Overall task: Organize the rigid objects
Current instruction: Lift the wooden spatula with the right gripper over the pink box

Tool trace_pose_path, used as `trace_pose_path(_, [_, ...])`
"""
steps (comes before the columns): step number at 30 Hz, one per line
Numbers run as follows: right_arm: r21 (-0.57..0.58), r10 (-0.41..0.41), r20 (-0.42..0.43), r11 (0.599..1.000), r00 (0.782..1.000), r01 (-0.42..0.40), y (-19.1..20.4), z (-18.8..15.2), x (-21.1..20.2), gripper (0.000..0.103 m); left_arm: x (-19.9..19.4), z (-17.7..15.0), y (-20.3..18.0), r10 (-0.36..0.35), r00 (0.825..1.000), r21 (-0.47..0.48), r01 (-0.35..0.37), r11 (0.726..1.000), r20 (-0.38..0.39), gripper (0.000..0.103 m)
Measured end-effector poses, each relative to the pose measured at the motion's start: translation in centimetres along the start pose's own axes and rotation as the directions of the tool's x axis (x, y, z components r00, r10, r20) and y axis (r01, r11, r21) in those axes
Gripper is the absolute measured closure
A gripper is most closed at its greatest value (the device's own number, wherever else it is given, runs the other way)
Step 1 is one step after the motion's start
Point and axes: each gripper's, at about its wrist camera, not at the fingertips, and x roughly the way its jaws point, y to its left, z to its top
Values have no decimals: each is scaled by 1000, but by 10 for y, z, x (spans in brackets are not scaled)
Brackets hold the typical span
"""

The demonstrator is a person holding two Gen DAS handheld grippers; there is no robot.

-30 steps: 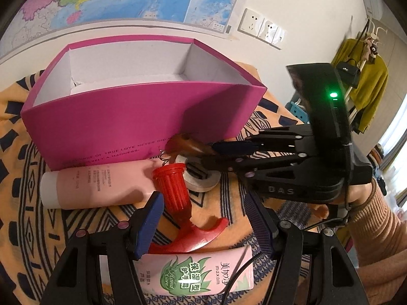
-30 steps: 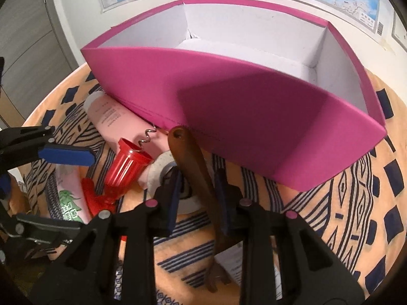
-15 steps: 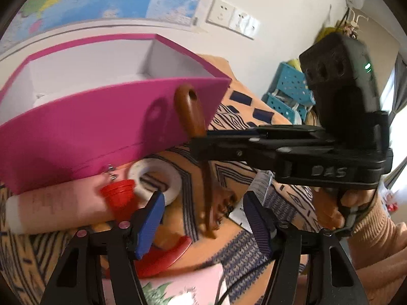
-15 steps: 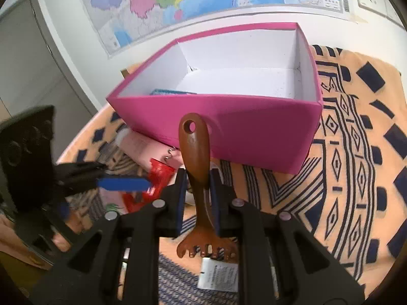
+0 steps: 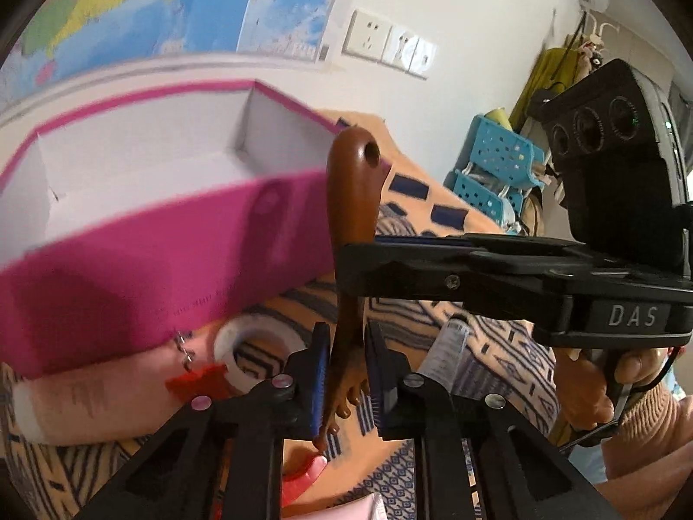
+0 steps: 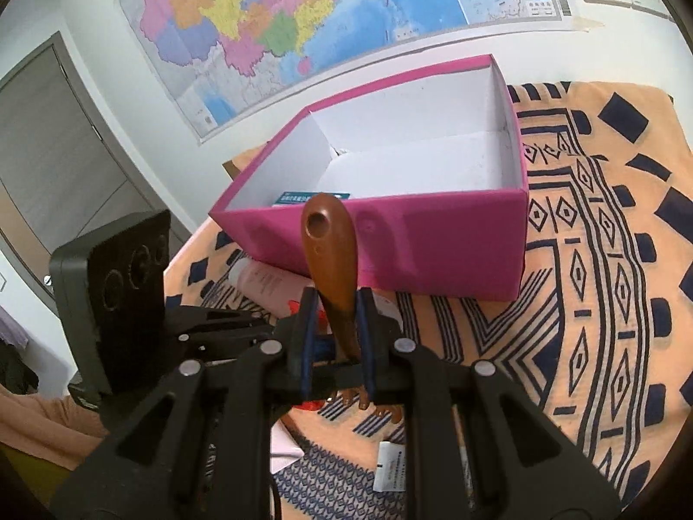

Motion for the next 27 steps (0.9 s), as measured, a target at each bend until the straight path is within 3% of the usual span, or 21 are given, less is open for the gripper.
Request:
trace_pose_path(8, [-31,21,88,999,996,-18,13,30,-21,83,-26,35,-4,21,997,51,-24,998,74,87])
trace_pose_path(16, [-32,45,206,999,978,-39,22,78,-36,83,-48,80,-9,108,981,133,-130,983,159,88])
trace_pose_path(22, [19,72,253,997,965,-79,14,104,-30,83,-47,100,3,182,968,141,-207,968,173,88])
trace_pose_path(27, [91,63,261,992,963,-90,-1,110,-15,83,-45,101,25,229,964,109,-244,964,136,87])
